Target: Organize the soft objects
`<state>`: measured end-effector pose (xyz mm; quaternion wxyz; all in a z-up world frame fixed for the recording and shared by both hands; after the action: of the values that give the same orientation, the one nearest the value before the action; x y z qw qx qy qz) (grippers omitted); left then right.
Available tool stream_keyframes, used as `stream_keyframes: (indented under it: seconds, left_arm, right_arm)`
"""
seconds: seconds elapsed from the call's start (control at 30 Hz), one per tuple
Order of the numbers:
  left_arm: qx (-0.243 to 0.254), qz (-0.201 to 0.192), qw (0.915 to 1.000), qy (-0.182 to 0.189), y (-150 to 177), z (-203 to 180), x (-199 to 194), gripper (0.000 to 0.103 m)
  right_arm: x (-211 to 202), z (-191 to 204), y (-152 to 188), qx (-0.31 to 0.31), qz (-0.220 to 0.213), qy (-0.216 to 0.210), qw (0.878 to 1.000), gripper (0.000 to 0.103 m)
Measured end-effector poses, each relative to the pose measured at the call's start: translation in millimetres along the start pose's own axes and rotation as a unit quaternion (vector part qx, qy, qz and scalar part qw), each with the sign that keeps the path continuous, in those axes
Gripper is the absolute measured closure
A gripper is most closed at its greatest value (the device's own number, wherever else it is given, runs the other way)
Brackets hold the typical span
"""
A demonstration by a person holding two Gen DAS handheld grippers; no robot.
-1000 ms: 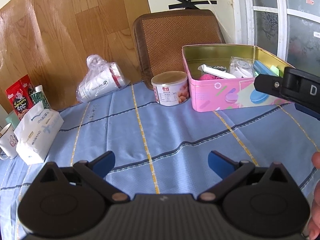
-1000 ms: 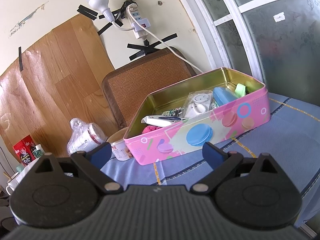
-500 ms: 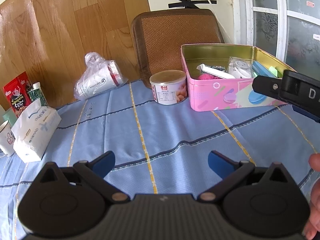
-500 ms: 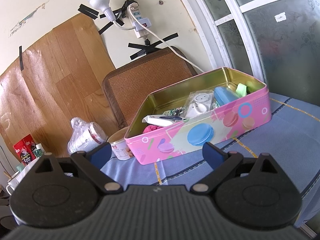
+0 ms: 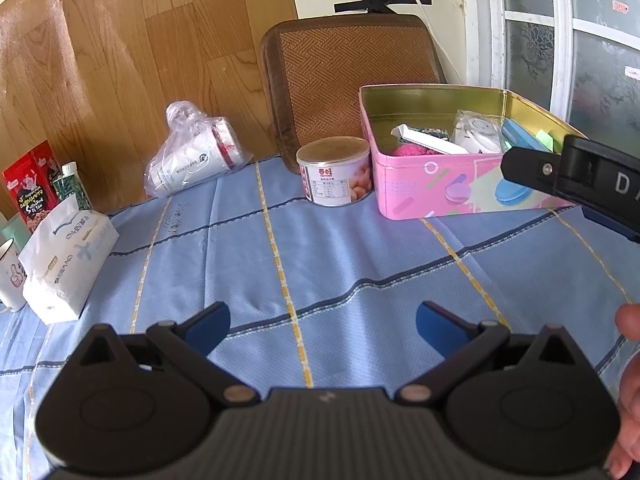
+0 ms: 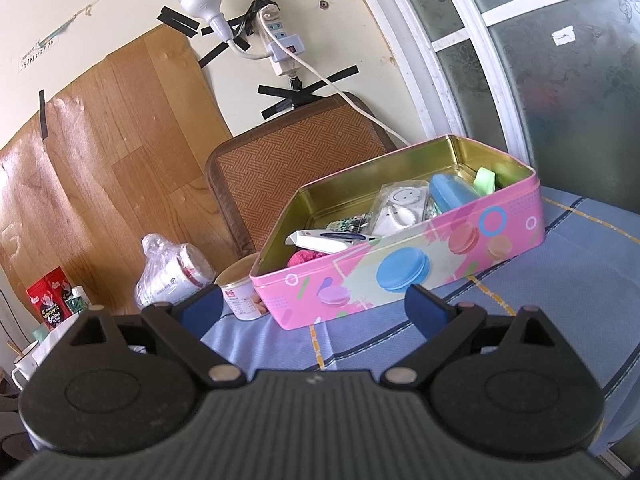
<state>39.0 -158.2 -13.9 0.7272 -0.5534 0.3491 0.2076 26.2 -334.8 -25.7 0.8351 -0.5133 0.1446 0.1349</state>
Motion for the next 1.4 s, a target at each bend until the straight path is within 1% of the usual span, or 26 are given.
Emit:
stream_keyframes:
  seconds: [1.4]
  left_arm:
    - [0.000,0.006,1.0000,0.005,3.2,-1.9,2.9,0.000]
  right_arm:
    - [2.5,-1.0,0.7,-0.002,0.000,-0.001,1.000,0.004]
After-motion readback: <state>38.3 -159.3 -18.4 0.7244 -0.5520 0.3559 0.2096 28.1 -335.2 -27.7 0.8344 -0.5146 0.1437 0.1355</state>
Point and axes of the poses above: each gripper's, at about its wrist camera, not at the fingertips, and x roughly the way its jaws point, z to its left, y to its underside, the point moved 7 cm from there along x, roughly the way its jaws point, and after that the axes turned 7 degrees about z, right-handed, at the moved point
